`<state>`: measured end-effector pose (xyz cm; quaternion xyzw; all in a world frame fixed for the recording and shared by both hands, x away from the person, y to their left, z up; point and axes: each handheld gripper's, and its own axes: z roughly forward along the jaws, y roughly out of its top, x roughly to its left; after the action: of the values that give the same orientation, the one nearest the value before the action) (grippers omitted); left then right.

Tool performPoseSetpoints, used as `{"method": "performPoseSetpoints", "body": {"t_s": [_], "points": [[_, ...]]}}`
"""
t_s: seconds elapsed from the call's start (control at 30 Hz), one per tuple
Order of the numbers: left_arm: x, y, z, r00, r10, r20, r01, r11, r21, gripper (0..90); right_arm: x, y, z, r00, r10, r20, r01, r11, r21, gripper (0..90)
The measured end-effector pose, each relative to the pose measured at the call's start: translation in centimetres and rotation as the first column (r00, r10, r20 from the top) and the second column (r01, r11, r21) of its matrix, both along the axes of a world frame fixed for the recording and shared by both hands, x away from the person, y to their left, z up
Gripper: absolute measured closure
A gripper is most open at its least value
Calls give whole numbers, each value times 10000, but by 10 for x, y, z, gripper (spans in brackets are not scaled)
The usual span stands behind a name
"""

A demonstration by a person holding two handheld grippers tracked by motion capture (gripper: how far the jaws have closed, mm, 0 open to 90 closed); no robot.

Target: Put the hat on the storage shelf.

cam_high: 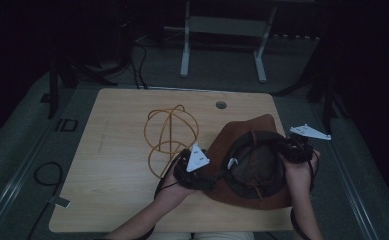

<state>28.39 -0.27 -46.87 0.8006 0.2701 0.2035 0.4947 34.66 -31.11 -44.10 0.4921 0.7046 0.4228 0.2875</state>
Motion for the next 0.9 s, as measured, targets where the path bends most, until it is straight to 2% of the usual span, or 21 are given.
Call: {"method": "performPoseSetpoints", "body": {"t_s": [0.07,0.13,0.23,0.47,0.57,0.63,0.7,0.8,0.9], "points": [[4,-11,2,9999,18,171,-22,9998,220,160,-1,0,0,10000,45,-3,-45,10000,40,845],[9,-20,3,9999,0,127,-2,9998,202,160,-3,0,0,10000,84,16,-84,10000,25,845],[15,-35,4,9995,-78,292,67,9994,350,160,-5,-2,2,10000,55,51,-55,10000,4,845],[37,-59,8,9969,607,508,-656,9928,999,160,-11,-5,8,9998,104,190,-105,9999,63,844],[46,-65,10,9939,1052,324,-1082,9882,1088,160,-12,-6,9,9995,165,251,-167,9998,77,844],[51,-69,8,9892,1397,439,-1444,9803,1347,160,-13,-6,11,9994,197,293,-199,9998,78,844],[54,-71,7,9879,1531,263,-1553,9792,1309,160,-14,-5,12,9993,223,312,-226,9997,87,844],[59,-74,6,9872,1589,140,-1591,9757,1507,164,-16,-2,14,9989,284,371,-287,9996,72,844],[63,-76,7,9869,1612,55,-1597,9720,1723,262,-16,0,14,9986,369,372,-371,9993,53,845]]}}
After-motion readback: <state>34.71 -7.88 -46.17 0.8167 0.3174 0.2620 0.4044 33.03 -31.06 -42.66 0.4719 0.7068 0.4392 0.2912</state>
